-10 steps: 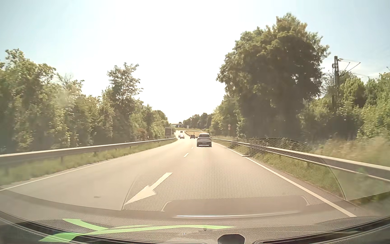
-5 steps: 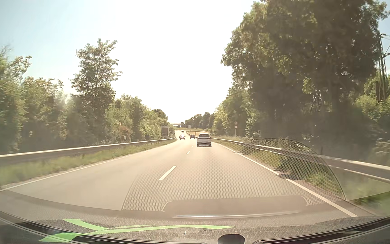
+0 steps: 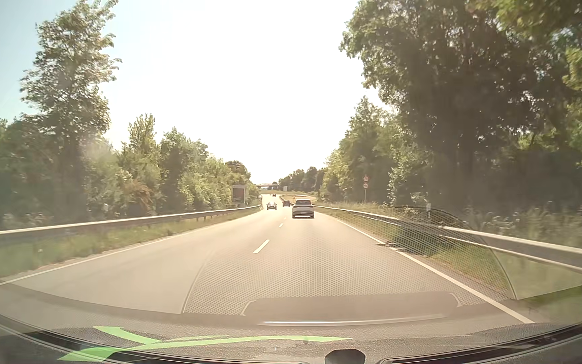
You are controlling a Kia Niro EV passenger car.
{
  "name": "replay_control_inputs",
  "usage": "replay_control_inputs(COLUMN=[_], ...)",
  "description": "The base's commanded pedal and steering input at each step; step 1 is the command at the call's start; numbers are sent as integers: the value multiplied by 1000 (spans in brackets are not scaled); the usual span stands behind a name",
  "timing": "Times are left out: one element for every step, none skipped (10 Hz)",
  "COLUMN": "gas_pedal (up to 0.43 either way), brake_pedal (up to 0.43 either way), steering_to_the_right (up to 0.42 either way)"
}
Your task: Follow the waypoints while adhering to traffic rules and regulations
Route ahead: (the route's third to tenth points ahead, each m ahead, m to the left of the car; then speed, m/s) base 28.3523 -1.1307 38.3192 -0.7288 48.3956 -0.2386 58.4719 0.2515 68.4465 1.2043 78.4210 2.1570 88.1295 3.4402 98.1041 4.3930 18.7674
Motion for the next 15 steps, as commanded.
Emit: replay_control_inputs(gas_pedal=[79,87,118,130,130,130,138,138,138,138,118,87,67,67,79], brake_pedal=[0,0,0,0,0,0,0,0,0,0,0,0,0,0,0], steering_to_the_right=[-6,-6,-6,-6,-5,-6,-6,-6,-5,-5,-5,-5,-6,-6,-6])
